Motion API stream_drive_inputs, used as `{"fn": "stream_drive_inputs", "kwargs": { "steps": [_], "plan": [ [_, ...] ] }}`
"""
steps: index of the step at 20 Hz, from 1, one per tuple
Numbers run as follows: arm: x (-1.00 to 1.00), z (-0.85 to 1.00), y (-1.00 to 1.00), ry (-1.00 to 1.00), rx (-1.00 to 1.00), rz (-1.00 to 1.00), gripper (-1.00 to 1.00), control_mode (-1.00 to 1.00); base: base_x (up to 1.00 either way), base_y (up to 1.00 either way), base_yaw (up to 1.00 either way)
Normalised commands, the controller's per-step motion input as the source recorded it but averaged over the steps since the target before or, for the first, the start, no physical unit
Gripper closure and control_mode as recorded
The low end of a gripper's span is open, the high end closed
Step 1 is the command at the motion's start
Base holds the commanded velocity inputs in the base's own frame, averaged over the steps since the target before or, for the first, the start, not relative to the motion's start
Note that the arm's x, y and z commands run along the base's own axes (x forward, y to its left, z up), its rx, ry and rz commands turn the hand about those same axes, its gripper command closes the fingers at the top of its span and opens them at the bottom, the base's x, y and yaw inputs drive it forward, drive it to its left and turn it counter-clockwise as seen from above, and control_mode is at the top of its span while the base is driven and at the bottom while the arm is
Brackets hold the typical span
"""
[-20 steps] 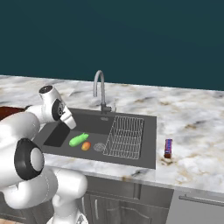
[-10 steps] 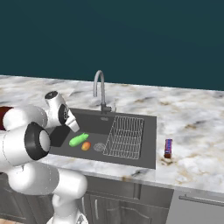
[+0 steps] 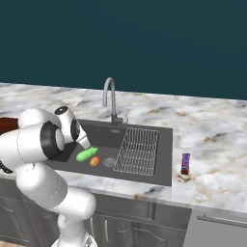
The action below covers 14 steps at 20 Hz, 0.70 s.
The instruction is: Pick up all produce items and place them in the sink. Turn on the sink faucet to wash them. Then turn the sink off and put them in the tray.
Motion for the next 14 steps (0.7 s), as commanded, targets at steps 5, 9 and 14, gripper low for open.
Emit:
{"fn": "stream_drive_inputs", "kwargs": {
  "steps": [5,9,14],
  "plan": [
    [0.00,-0.15,0.00,0.07,0.00,0.02,-1.00,-1.00,0.00,0.00,0.00],
    [0.00,-0.21,-0.04,0.04,0.00,0.05,-1.00,-1.00,0.00,0.00,0.00],
    [0.00,-0.27,-0.17,0.00,0.00,0.06,-1.00,-1.00,0.00,0.00,0.00]
  ]
}}
